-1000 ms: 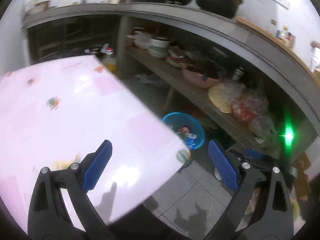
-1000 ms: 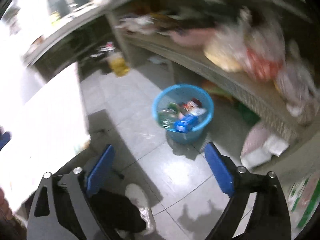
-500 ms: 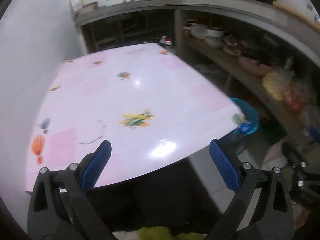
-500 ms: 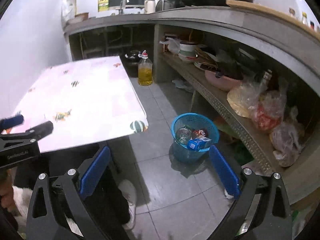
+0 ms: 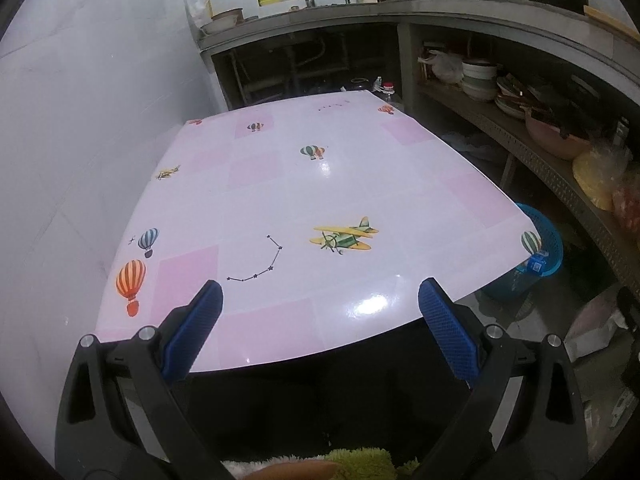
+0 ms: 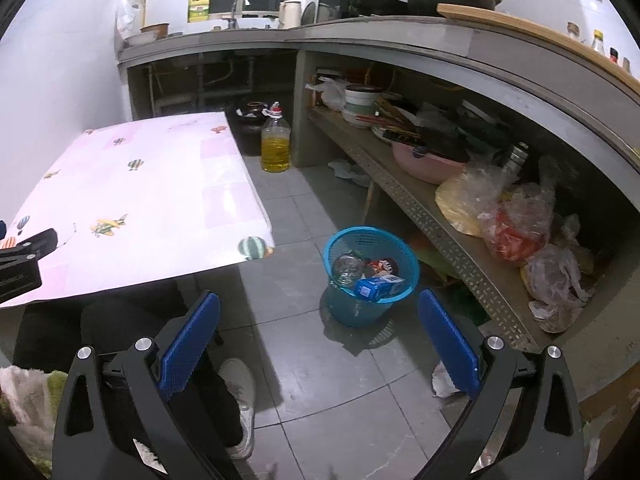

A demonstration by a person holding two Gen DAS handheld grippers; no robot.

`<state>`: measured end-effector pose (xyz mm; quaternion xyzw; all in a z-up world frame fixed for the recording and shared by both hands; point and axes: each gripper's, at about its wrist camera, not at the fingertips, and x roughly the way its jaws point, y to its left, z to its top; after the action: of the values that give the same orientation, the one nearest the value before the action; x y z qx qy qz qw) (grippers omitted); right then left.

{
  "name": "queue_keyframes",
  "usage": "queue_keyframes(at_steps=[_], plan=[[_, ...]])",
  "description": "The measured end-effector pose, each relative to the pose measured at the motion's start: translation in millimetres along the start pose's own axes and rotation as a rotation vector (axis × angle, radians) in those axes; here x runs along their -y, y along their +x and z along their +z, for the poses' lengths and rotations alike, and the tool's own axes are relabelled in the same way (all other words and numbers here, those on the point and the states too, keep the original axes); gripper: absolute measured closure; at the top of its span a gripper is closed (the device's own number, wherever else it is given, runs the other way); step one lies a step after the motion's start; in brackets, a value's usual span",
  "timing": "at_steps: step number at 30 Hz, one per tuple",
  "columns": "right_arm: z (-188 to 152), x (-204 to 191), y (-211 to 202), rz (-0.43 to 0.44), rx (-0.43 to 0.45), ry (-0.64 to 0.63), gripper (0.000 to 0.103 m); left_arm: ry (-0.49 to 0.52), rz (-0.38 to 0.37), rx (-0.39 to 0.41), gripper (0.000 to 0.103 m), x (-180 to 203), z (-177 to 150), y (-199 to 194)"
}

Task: Collect trash

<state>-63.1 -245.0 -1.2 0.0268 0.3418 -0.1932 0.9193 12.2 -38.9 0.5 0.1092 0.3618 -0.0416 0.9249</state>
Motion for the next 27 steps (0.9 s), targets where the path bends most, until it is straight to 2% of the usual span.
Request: queue_keyframes(at_steps=[13,27], plan=[[-3,10,1,-0.008,-0.001,0.013,0.007,0.061,-0.004,-0.006,0.009,18,-2,-1],[-4,1,3,0.010,0.001,-0.004,0.007,0.067,-0.007,-0.019,0.009,19,-2,3]])
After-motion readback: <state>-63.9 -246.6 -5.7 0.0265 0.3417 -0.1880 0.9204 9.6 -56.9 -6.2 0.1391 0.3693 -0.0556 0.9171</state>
